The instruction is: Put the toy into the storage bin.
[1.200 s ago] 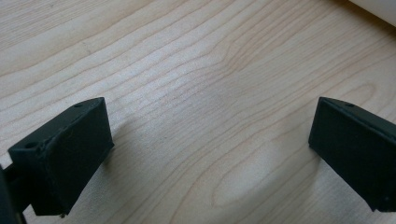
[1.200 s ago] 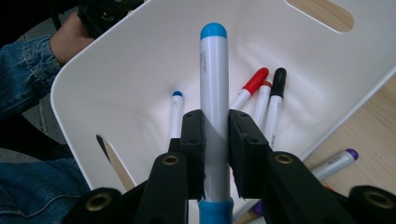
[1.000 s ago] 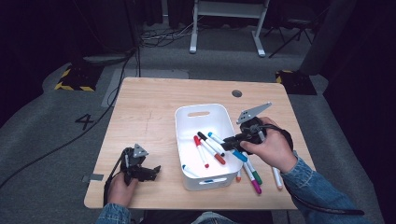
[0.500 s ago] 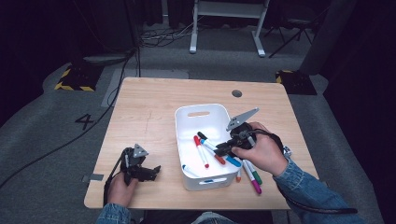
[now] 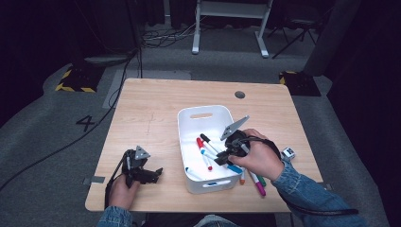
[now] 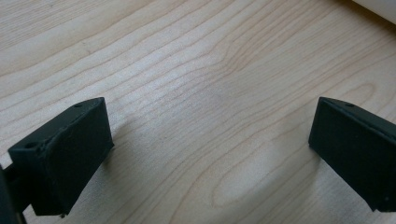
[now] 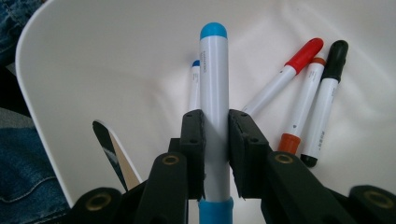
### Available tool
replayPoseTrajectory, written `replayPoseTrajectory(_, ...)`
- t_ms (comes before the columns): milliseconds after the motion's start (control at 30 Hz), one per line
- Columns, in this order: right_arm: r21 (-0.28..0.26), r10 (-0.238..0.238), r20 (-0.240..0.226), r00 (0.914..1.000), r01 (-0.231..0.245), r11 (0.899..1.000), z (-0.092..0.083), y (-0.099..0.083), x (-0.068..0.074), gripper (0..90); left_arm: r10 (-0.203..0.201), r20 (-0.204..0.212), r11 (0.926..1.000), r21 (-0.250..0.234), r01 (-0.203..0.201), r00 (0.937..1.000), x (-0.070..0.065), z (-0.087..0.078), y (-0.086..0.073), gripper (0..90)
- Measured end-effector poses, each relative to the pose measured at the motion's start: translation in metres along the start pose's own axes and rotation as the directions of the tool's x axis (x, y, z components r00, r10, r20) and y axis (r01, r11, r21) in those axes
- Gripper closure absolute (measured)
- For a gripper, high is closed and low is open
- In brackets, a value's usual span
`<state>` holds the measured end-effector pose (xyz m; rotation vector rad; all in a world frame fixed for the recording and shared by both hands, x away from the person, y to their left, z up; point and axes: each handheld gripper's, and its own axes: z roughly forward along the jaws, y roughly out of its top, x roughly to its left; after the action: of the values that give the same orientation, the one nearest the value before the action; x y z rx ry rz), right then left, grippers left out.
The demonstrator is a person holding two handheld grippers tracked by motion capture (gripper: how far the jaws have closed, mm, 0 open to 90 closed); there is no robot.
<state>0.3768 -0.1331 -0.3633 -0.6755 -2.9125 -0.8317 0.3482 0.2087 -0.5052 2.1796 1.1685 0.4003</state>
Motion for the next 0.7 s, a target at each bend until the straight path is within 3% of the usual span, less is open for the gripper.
replayPoseTrajectory(233, 0.036, -0.016, 0.007, 0.9999, 0.015, 0.999, 0.010, 0.000, 0.001, 76.7, 0.001, 0.002, 1.0000, 0.000, -0.001, 1.0000, 0.000, 0.000, 0.000, 0.0)
replayPoseTrajectory(267, 0.052, -0.015, 0.012, 0.9998, 0.014, 0.999, 0.011, 0.001, 0.001, 74.4, 0.001, 0.002, 1.0000, 0.000, -0.001, 1.0000, 0.000, 0.000, 0.000, 0.0)
replayPoseTrajectory(300, 0.044, -0.019, 0.016, 0.9997, 0.018, 0.999, 0.015, 0.000, 0.001, 58.0, 0.000, 0.002, 1.0000, 0.000, 0.000, 1.0000, 0.000, 0.000, 0.000, 0.0)
replayPoseTrajectory(400, -0.050, -0.002, 0.015, 0.9999, 0.003, 0.999, 0.011, -0.001, 0.000, 48.2, 0.001, 0.003, 1.0000, 0.000, -0.001, 1.0000, 0.000, 0.000, 0.000, 0.0)
replayPoseTrajectory(433, -0.088, -0.040, 0.025, 0.9989, 0.042, 0.995, 0.009, 0.000, -0.002, 45.5, 0.001, 0.002, 1.0000, 0.000, -0.001, 1.0000, 0.000, 0.000, 0.000, 0.0)
replayPoseTrajectory(567, -0.154, -0.031, 0.059, 0.9978, 0.039, 0.987, -0.007, -0.002, -0.007, 44.5, 0.001, 0.002, 1.0000, 0.000, -0.001, 1.0000, 0.000, 0.000, 0.000, 0.0)
replayPoseTrajectory(700, -0.174, -0.015, 0.075, 0.9971, 0.028, 0.984, -0.017, -0.005, -0.012, 45.1, 0.001, 0.003, 1.0000, 0.000, -0.001, 1.0000, 0.000, 0.000, 0.000, 0.0)
